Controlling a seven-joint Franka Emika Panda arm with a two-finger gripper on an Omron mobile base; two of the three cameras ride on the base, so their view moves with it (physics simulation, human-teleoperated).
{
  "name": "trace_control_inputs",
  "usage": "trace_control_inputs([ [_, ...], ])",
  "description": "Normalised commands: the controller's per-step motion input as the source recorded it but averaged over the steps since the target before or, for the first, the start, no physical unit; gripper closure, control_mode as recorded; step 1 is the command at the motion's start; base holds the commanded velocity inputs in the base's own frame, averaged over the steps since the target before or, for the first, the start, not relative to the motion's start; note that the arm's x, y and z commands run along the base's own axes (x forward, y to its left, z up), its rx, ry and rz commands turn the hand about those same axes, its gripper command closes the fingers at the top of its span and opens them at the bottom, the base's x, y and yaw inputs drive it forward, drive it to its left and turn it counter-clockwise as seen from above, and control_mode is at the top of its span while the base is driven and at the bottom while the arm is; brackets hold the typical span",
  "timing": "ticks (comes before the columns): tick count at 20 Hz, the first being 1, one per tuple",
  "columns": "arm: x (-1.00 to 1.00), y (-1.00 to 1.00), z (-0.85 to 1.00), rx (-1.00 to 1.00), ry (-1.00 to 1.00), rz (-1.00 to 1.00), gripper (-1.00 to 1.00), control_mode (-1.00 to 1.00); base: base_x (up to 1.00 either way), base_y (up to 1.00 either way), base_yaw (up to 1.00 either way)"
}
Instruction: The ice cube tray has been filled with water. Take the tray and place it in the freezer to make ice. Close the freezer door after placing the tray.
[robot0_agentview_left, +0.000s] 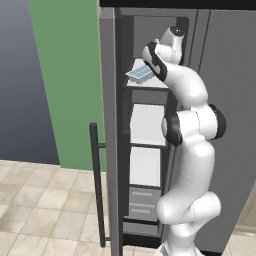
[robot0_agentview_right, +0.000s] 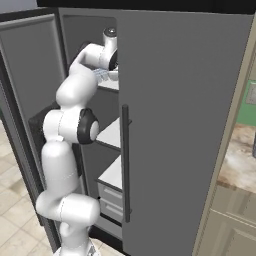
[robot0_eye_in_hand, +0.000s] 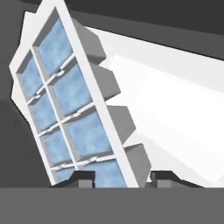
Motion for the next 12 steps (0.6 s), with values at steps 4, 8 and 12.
trace_control_inputs([
  [4,0.57,-0.2,-0.37,-0.05,0.0,-0.2,1.0,-1.0,0.0,0.0,0.0],
  [8,0.71,-0.01,-0.41,-0.04,0.0,-0.16,1.0,-1.0,0.0,0.0,0.0],
  [12,0.64,0.0,-0.44,-0.01,0.02,-0.14,1.0,-1.0,0.0,0.0,0.0],
])
